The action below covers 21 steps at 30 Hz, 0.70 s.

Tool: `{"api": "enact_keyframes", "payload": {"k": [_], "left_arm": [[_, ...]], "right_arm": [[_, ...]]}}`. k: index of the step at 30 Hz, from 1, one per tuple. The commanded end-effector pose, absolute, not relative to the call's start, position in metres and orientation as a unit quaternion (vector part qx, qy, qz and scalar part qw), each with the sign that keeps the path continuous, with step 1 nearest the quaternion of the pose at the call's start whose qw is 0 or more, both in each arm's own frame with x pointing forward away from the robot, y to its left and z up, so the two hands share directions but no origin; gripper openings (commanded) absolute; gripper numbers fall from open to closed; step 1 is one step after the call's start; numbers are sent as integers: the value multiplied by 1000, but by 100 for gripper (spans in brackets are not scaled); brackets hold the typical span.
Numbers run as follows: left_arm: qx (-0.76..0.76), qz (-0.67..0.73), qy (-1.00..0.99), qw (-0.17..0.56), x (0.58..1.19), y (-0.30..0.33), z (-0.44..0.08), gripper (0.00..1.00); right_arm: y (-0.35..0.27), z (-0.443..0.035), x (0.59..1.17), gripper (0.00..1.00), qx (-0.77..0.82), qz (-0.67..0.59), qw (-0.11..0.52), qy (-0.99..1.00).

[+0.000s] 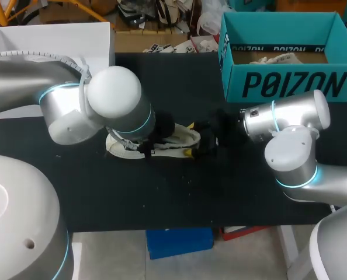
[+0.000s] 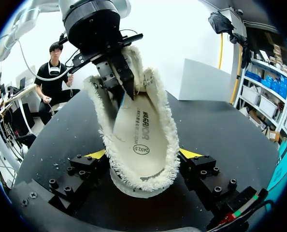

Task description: Take the shoe out of the shoebox, open the shoe tongue, remove and reinsert the insole, then place the shoe into the shoebox

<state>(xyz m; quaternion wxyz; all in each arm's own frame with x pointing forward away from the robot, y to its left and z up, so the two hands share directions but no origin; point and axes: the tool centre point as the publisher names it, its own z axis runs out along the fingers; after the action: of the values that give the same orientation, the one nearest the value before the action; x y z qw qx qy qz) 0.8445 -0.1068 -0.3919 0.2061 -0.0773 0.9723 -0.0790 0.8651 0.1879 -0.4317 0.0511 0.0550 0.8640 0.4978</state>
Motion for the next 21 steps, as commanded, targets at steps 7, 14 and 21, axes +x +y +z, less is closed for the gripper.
{"api": "enact_keyframes", "payload": {"k": [7, 14, 21], "left_arm": [[-70, -93, 973, 199, 846, -99, -384, 0], [-72, -103, 972, 198, 848, -97, -379, 0], [-59, -115, 973, 193, 848, -106, -380, 0]], "right_arm": [[186, -437, 869, 0, 57, 496, 51, 865], [186, -437, 869, 0, 57, 496, 51, 865], [186, -437, 869, 0, 57, 496, 51, 865]]}}
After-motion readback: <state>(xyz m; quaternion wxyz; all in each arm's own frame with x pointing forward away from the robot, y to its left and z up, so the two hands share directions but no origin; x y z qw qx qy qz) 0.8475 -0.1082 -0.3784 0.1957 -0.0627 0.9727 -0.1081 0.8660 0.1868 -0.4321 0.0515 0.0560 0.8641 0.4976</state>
